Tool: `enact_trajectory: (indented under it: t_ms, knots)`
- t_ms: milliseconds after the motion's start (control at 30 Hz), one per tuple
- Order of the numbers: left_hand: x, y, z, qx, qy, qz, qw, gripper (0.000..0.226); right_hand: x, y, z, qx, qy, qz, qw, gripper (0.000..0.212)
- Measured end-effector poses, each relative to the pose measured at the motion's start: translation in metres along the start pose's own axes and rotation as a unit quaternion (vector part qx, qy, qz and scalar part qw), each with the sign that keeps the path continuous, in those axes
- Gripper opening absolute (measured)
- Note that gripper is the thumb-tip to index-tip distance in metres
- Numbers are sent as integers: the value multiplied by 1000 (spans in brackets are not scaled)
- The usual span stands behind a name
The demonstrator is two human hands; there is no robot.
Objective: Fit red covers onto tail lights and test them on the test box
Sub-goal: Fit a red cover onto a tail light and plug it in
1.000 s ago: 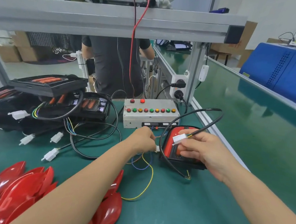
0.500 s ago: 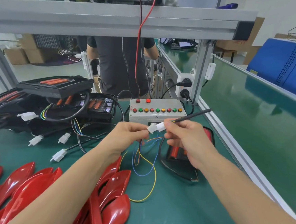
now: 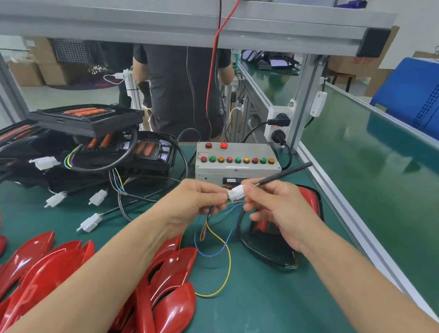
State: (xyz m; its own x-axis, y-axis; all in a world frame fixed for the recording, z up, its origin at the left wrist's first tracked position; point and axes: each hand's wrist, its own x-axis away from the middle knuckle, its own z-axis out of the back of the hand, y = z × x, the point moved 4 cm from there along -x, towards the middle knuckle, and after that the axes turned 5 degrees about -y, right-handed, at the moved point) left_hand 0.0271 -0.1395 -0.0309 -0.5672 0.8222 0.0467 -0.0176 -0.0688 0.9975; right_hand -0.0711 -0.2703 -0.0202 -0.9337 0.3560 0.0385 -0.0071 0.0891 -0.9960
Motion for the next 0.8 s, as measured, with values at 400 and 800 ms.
enact_trajectory:
  t_ms: [400, 800]
  knots:
    - [-10, -9, -11, -57, 33, 41, 997, 15, -6, 0, -5, 272, 25, -18, 962, 22]
    - [-9, -11, -10, -275, 122, -84, 950, 23, 51, 43, 83, -15, 209, -183, 961, 23]
